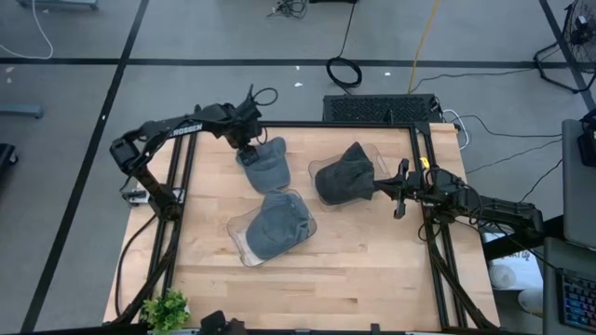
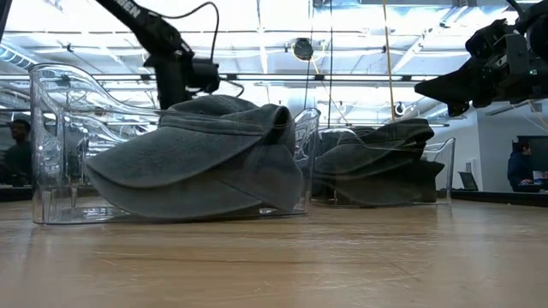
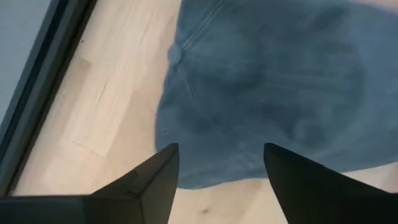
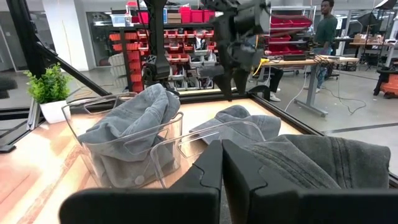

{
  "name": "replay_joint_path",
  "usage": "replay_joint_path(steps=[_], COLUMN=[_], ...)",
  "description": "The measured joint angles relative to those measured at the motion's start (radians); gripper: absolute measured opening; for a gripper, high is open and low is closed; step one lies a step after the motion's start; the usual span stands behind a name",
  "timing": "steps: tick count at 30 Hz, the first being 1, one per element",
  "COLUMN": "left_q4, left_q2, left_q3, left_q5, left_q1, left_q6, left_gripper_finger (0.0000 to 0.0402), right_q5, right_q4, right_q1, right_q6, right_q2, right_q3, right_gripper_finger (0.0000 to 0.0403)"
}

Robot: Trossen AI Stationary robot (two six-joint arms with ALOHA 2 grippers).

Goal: Pick & Place hat
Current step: Put the blue cap into the bottom transparent bin

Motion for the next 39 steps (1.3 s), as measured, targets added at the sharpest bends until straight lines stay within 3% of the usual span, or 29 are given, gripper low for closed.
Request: replay_joint_path(steps=[9, 20, 24, 30, 39], left_q4=[0.094, 0.242, 0.251, 0.259, 0.354], left_q2=[0.0, 0.0, 0.0, 0.0, 0.0], left_q3=[-0.16, -0.179, -0.179, -0.179, -0.179], left_q5=[-0.086, -0.077, -0.138, -0.234, -0.259], left_q1=[0.021, 0.02, 0.011, -0.02, -0.072], left_q6=[0.325, 0.38, 0.428, 0.627, 0.734], left_gripper_finger=[0.0259, 0.026, 0.0258, 0.0236, 0.02], right_q5=[0.0, 0.0, 0.0, 0.0, 0.0], right_q4=[0.0, 0.0, 0.0, 0.0, 0.0], right_q1=[0.0, 0.0, 0.0, 0.0, 0.0], right_q6=[0.0, 0.0, 0.0, 0.0, 0.0], right_q2=[0.0, 0.0, 0.0, 0.0, 0.0], right_q3=[0.0, 0.0, 0.0, 0.0, 0.0], right_gripper_finger=[0.0, 0.0, 0.0, 0.0, 0.0])
